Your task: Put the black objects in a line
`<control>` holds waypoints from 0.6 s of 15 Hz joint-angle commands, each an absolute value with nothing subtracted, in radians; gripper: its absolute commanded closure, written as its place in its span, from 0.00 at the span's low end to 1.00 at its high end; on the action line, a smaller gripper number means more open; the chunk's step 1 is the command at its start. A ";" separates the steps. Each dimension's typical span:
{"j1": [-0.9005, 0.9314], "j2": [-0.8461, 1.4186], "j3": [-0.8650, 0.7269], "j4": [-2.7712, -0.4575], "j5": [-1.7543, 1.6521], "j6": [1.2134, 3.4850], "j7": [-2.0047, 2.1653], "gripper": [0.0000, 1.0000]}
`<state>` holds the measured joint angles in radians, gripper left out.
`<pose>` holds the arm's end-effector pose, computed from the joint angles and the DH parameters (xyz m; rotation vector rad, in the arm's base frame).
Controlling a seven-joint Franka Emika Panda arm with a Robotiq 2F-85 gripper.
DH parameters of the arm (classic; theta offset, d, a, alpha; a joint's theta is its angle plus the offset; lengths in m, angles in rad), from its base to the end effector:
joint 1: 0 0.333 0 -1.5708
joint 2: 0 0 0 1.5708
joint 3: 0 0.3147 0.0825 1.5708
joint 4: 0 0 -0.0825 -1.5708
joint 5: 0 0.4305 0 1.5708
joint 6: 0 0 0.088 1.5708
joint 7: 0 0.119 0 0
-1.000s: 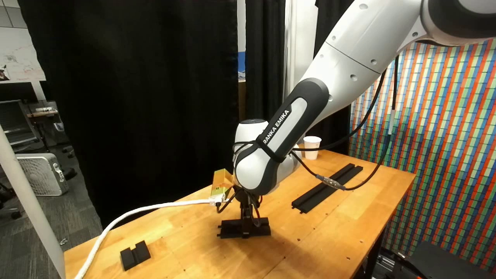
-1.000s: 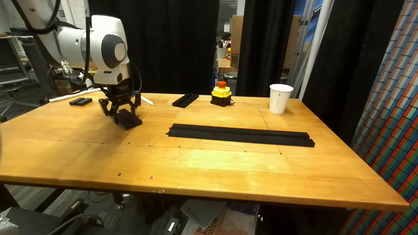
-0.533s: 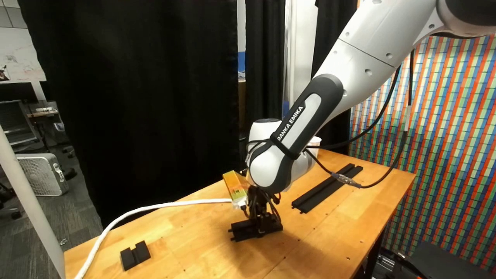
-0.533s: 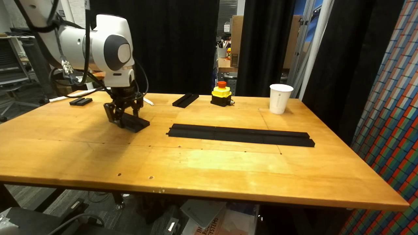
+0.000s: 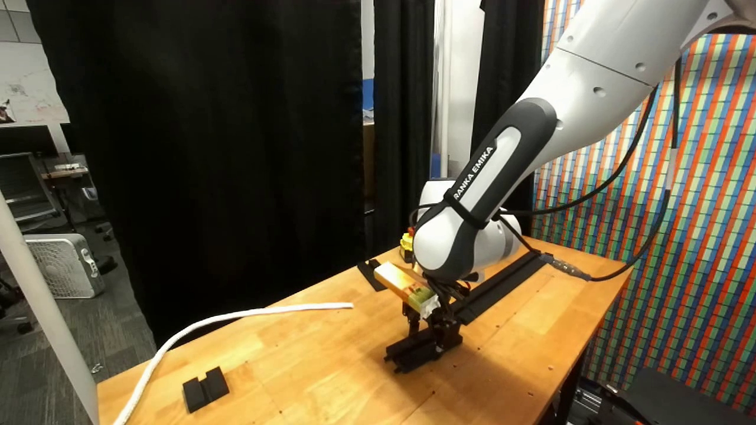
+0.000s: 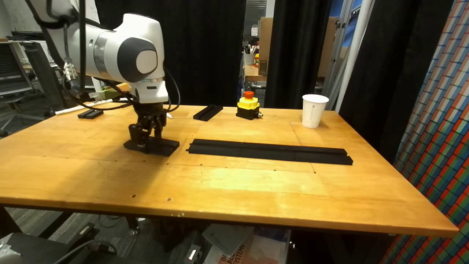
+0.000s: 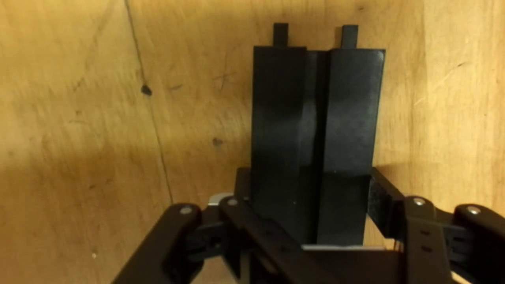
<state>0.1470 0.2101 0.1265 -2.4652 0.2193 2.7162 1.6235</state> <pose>0.4881 0.1332 0.1612 -2.1680 2.1264 0.1138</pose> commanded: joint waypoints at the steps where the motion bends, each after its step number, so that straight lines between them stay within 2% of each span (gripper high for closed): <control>1: 0.119 0.150 0.140 -2.503 0.286 2.701 1.451 0.55; 9: 0.117 0.156 0.127 -2.476 0.335 2.680 1.273 0.55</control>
